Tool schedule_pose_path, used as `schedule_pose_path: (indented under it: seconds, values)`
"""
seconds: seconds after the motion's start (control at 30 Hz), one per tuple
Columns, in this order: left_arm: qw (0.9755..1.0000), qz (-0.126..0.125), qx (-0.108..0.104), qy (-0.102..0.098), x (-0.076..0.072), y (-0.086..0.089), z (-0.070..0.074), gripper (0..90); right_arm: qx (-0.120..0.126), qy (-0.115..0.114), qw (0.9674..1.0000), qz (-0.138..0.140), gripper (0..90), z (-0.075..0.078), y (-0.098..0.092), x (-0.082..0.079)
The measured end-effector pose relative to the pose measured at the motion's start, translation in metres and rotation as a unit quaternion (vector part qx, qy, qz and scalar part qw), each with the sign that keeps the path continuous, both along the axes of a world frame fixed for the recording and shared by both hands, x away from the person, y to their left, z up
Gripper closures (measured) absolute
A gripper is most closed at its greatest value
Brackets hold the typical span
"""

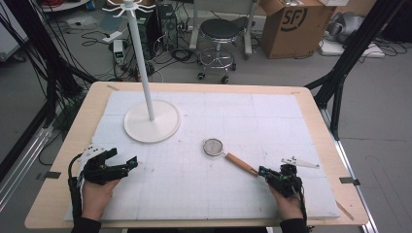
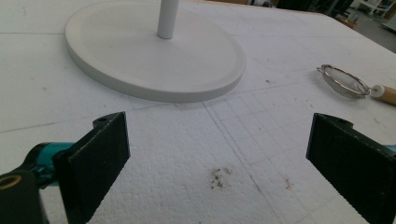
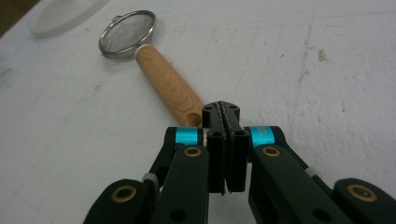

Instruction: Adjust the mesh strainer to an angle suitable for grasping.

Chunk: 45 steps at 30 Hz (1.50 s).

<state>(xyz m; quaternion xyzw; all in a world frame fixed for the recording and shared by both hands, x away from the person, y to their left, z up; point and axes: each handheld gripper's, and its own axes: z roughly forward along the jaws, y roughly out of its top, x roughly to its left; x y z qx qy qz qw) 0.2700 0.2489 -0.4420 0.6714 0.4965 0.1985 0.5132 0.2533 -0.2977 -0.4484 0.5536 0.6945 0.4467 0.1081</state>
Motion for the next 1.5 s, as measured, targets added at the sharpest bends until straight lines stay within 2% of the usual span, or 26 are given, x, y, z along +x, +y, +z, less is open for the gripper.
schedule_pose_path:
  seconds: [0.1, 0.23, 0.4, 0.47, 0.57, 0.83, 0.93, 1.07, 1.23, 1.43, 1.5]
  values:
    - [1.0000, 0.000, -0.001, 0.000, 0.000, 0.000, 0.000, 6.8, -0.004, 0.006, 1.0000, -0.004, 89.6, -0.001, 0.000, -0.006]
    - [1.0000, 0.000, -0.002, 0.000, 0.000, -0.001, 0.000, 6.8, -0.007, 0.024, 0.9997, -0.002, 89.5, -0.005, 0.003, -0.005]
    - [1.0000, 0.002, -0.001, 0.002, 0.000, -0.001, 0.000, 6.8, -0.014, 0.025, 0.9995, -0.012, 89.5, -0.006, 0.004, 0.000]
    - [1.0000, -0.001, -0.001, 0.002, 0.000, -0.002, 0.000, 6.8, -0.015, 0.033, 0.9993, -0.012, 89.6, -0.007, 0.006, 0.003]
    - [1.0000, -0.001, -0.002, 0.000, 0.000, -0.002, 0.000, 6.8, -0.020, 0.033, 0.9992, -0.009, 89.6, -0.007, 0.009, 0.008]
    - [1.0000, 0.001, -0.005, 0.001, -0.001, -0.001, 0.000, 6.8, -0.010, 0.044, 0.9990, -0.004, 89.5, -0.008, 0.011, 0.020]
    - [1.0000, -0.001, -0.002, 0.001, -0.001, -0.002, 0.001, 6.8, -0.011, 0.041, 0.9991, -0.001, 89.6, -0.009, 0.011, 0.024]
    - [1.0000, 0.000, -0.005, 0.002, -0.001, -0.002, 0.001, 6.8, 0.004, 0.048, 0.9988, -0.005, 89.6, -0.008, 0.011, 0.036]
    - [1.0000, -0.002, -0.003, 0.003, -0.002, -0.003, 0.000, 6.8, -0.015, 0.049, 0.9987, 0.004, 89.6, 0.001, 0.021, 0.054]
    - [1.0000, -0.005, -0.006, 0.004, -0.002, -0.003, 0.000, 6.8, 0.024, 0.059, 0.9979, 0.016, 89.6, 0.007, 0.030, 0.074]
    - [1.0000, -0.004, -0.005, 0.004, -0.002, -0.002, 0.000, 6.8, 0.055, 0.063, 0.9964, 0.015, 89.6, 0.007, 0.029, 0.081]
